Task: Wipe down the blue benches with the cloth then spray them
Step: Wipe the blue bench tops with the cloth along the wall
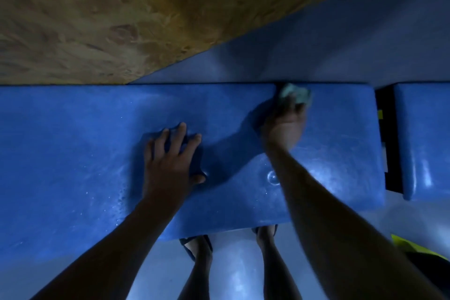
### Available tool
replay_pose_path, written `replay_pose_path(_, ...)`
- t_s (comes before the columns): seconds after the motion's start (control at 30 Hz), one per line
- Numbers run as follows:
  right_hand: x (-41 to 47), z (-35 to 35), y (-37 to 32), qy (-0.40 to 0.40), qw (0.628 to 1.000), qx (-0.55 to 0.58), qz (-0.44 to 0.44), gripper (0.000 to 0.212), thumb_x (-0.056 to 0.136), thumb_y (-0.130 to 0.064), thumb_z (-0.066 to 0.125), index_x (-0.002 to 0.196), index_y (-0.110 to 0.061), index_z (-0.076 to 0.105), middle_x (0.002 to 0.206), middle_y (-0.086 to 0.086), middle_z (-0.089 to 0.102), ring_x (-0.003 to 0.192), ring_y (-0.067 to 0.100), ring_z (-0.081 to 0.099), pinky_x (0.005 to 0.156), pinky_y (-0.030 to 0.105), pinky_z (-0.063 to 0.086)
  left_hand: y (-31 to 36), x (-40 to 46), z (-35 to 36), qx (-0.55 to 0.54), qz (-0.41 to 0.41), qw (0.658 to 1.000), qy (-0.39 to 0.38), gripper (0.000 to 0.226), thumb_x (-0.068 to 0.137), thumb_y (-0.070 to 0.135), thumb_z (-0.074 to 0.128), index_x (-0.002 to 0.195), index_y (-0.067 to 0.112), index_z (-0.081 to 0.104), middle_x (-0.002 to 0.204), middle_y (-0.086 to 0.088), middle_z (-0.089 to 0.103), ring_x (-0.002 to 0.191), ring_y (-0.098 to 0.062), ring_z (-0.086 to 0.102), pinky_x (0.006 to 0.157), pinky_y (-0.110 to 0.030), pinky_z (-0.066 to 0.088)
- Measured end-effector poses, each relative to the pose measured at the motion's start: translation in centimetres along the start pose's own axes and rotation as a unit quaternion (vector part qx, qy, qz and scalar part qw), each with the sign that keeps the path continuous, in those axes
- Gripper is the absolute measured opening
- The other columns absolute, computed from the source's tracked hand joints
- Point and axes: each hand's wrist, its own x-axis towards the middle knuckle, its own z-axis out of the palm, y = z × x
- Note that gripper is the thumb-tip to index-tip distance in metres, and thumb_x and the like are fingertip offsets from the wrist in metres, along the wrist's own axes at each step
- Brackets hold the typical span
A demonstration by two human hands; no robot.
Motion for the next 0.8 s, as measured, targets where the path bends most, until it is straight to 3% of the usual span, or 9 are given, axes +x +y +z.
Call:
replay_pose_path(0.07,-3.6,2.7,-4.9,-0.027,0.994,0.005,-0.103,0.060,0.087,-0.033,0.040,0.139,-0.008,0.056,0.141,0.026,0.052,0.123,0.044,0.054,0.100,0.043,0.049,-0.1,0.0,-0.2,0.004,0.000,1.000,-0.005,0.101,0.048,0.054,0.089,0.138,0.027,0.053,0.156,-0.007,0.040,0.134,-0.042,0.042,0.104,-0.059,0.035)
replay_pose_path(0.17,-6.7,4.3,-8.8,-0.098,0.950,-0.052,-0.291,0.054,0.087,-0.027,0.043,0.134,-0.006,0.058,0.119,0.022,0.061,0.098,0.041,0.060,0.078,0.043,0.053,0.0,0.2,-0.3,0.019,-0.009,0.999,-0.024,0.097,0.046,0.056,0.089,0.131,0.026,0.054,0.154,-0.006,0.042,0.135,-0.039,0.041,0.105,-0.058,0.035)
replay_pose_path(0.3,-2.8,1.2,-2.9,-0.140,0.853,-0.104,-0.492,0.053,0.091,-0.027,0.046,0.143,-0.017,0.052,0.119,0.017,0.060,0.095,0.040,0.058,0.077,0.044,0.053,-0.2,0.2,-0.1,0.020,-0.011,0.999,-0.024,0.099,0.051,0.058,0.087,0.139,0.031,0.051,0.157,-0.004,0.038,0.137,-0.039,0.039,0.109,-0.059,0.030)
replay_pose_path(0.37,0.8,-1.0,2.5,-0.120,0.899,-0.111,-0.407,0.051,0.094,-0.030,0.045,0.145,-0.024,0.050,0.126,0.016,0.057,0.102,0.041,0.058,0.083,0.046,0.053,-0.2,0.1,0.0,0.017,-0.011,1.000,-0.020,0.100,0.054,0.059,0.086,0.142,0.033,0.047,0.159,-0.004,0.035,0.138,-0.039,0.037,0.109,-0.059,0.028)
replay_pose_path(0.43,3.0,-3.8,6.6,-0.078,0.969,-0.098,-0.212,0.053,0.095,-0.041,0.037,0.147,-0.030,0.045,0.127,0.016,0.052,0.107,0.040,0.055,0.087,0.042,0.050,-0.3,0.0,0.1,0.014,-0.006,1.000,-0.015,0.099,0.057,0.059,0.085,0.144,0.032,0.046,0.160,-0.004,0.033,0.138,-0.040,0.036,0.110,-0.060,0.029)
replay_pose_path(0.57,0.2,-3.1,6.4,0.017,0.998,-0.057,-0.037,0.060,0.093,-0.027,0.041,0.152,-0.018,0.040,0.140,0.025,0.045,0.122,0.045,0.049,0.098,0.044,0.044,-0.5,-0.1,0.5,0.000,-0.004,1.000,-0.013,0.096,0.062,0.063,0.080,0.145,0.031,0.043,0.160,-0.004,0.031,0.139,-0.040,0.034,0.110,-0.061,0.029)
replay_pose_path(0.67,-7.1,0.8,1.5,-0.015,0.996,-0.020,-0.088,0.058,0.095,-0.018,0.042,0.153,-0.015,0.037,0.143,0.026,0.044,0.120,0.044,0.052,0.097,0.044,0.047,-0.3,0.1,0.2,0.015,-0.004,0.999,-0.028,0.096,0.065,0.063,0.078,0.147,0.033,0.038,0.162,-0.003,0.026,0.141,-0.039,0.030,0.113,-0.058,0.027)
replay_pose_path(0.73,-12.3,1.6,-1.0,-0.089,0.970,-0.041,-0.223,0.061,0.092,-0.025,0.042,0.153,-0.016,0.038,0.126,0.019,0.053,0.099,0.038,0.055,0.081,0.042,0.048,-0.2,0.1,0.0,0.027,-0.004,0.999,-0.036,0.095,0.067,0.059,0.079,0.148,0.034,0.036,0.164,-0.002,0.022,0.143,-0.038,0.027,0.115,-0.057,0.025)
replay_pose_path(0.8,-14.2,0.8,-0.3,-0.162,0.918,-0.061,-0.358,0.064,0.089,-0.030,0.045,0.151,-0.014,0.040,0.111,0.012,0.056,0.088,0.031,0.052,0.073,0.041,0.045,-0.3,0.0,0.0,0.028,-0.001,0.999,-0.040,0.093,0.069,0.057,0.079,0.147,0.033,0.036,0.165,-0.002,0.019,0.143,-0.038,0.024,0.114,-0.058,0.025)
